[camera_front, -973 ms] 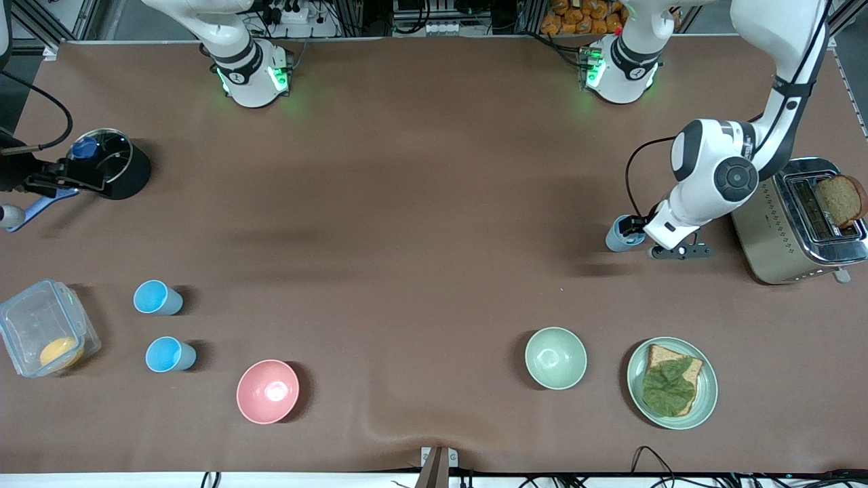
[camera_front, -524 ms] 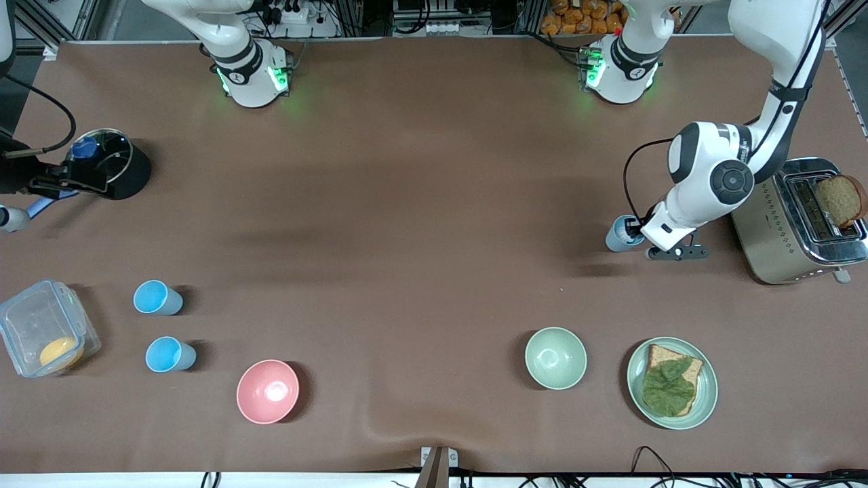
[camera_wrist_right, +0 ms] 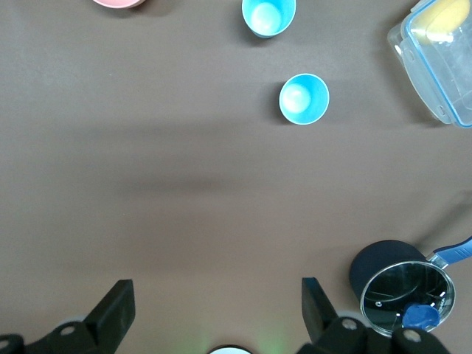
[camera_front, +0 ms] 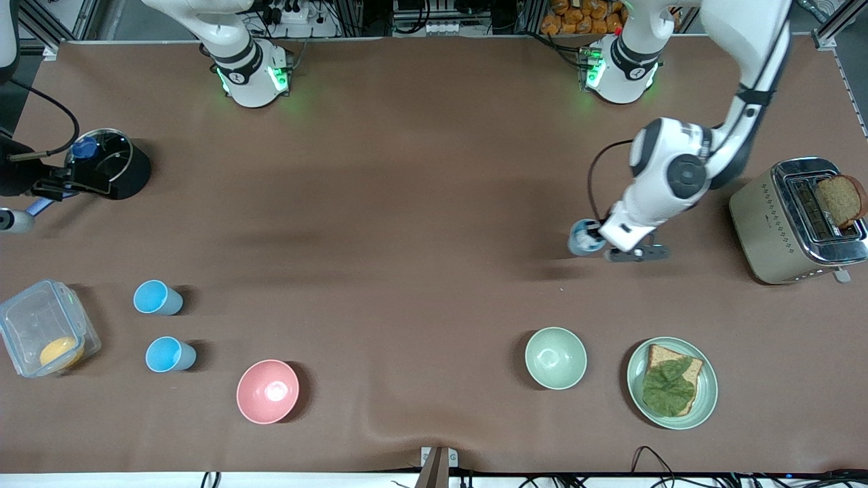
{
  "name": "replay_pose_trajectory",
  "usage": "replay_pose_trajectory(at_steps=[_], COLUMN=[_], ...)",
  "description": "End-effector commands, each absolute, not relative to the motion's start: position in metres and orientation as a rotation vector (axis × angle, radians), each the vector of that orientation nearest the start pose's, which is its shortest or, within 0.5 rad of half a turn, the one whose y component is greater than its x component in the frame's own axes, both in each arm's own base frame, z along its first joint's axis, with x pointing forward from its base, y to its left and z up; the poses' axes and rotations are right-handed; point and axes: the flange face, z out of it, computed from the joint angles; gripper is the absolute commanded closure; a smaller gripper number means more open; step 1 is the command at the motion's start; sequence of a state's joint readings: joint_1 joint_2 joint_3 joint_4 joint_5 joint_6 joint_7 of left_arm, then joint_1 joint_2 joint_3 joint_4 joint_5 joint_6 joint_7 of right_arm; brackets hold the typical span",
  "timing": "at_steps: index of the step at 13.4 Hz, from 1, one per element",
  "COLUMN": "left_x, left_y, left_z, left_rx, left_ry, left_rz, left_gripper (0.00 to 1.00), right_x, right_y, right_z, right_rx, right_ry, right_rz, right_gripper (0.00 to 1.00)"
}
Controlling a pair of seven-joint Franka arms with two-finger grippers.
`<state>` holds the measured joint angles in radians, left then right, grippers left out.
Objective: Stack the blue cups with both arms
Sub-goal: 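Carry the blue cup with the left gripper to the table center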
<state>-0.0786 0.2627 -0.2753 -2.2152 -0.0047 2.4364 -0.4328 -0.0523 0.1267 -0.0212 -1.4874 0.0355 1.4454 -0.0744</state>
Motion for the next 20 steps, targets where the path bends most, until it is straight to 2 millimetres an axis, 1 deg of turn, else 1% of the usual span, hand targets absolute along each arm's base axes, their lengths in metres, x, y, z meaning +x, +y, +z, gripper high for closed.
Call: replay_pose_trajectory(at_steps=[1,3,4,5,6,7,8,9,10,11,12,13,14,15,17,18,19,20], left_x=[0.507,0.492,0.485,0.473,0.463,0.456,0.447,0.439,0.437,0.440,0.445,0.448,0.454,0.463,0.484,0.496,0.504,0.510], left_y=[-0.280,-0.349,-0.379,-0.409,-0.433,-0.453,-0.471,-0.484,-0.488,-0.485,-0.482,-0.481,-0.476,-0.465,-0.445,-0.427,-0.412,-0.397], left_z=[0.261,0.256,0.254,0.249,0.242,0.237,0.231,0.229,0.226,0.227,0.235,0.243,0.261,0.282,0.339,0.368,0.393,0.413], left_rx=[-3.207,-3.215,-3.218,-3.218,-3.217,-3.215,-3.209,-3.209,-3.208,-3.206,-3.214,-3.222,-3.222,-3.201,-3.188,-3.166,-3.154,-3.146], left_ry=[-0.267,-0.324,-0.376,-0.398,-0.411,-0.443,-0.461,-0.455,-0.445,-0.450,-0.460,-0.469,-0.477,-0.498,-0.540,-0.533,-0.458,-0.399], left_rz=[0.129,0.142,0.147,0.161,0.177,0.187,0.191,0.190,0.190,0.182,0.165,0.151,0.127,0.122,0.082,0.045,-0.013,-0.053], left_gripper=[1.00,1.00,1.00,1.00,1.00,1.00,1.00,1.00,1.00,0.16,0.00,0.00,0.00,0.00,0.00,0.00,0.00,0.00], right_x=[0.579,0.579,0.580,0.581,0.581,0.581,0.581,0.581,0.581,0.581,0.581,0.581,0.581,0.581,0.582,0.583,0.583,0.584], right_y=[-0.034,-0.034,-0.034,-0.033,-0.034,-0.034,-0.034,-0.034,-0.034,-0.034,-0.033,-0.034,-0.034,-0.034,-0.034,-0.034,-0.034,-0.033], right_z=[0.585,0.586,0.584,0.582,0.582,0.582,0.582,0.582,0.582,0.582,0.582,0.582,0.582,0.582,0.578,0.577,0.577,0.575], right_rx=[-3.075,-3.074,-3.073,-3.073,-3.073,-3.073,-3.073,-3.073,-3.073,-3.073,-3.073,-3.073,-3.073,-3.073,-3.072,-3.072,-3.072,-3.069], right_ry=[0.003,0.003,0.003,0.001,0.003,0.003,0.003,0.003,0.003,0.003,0.001,0.003,0.003,0.003,0.001,0.001,0.001,0.001], right_rz=[0.252,0.252,0.257,0.262,0.261,0.261,0.261,0.261,0.261,0.261,0.262,0.261,0.261,0.261,0.271,0.273,0.273,0.280], right_gripper=[0.00,0.00,0.00,0.00,0.00,0.00,0.00,0.00,0.00,0.00,0.00,0.00,0.00,0.00,0.00,0.00,0.00,0.00])
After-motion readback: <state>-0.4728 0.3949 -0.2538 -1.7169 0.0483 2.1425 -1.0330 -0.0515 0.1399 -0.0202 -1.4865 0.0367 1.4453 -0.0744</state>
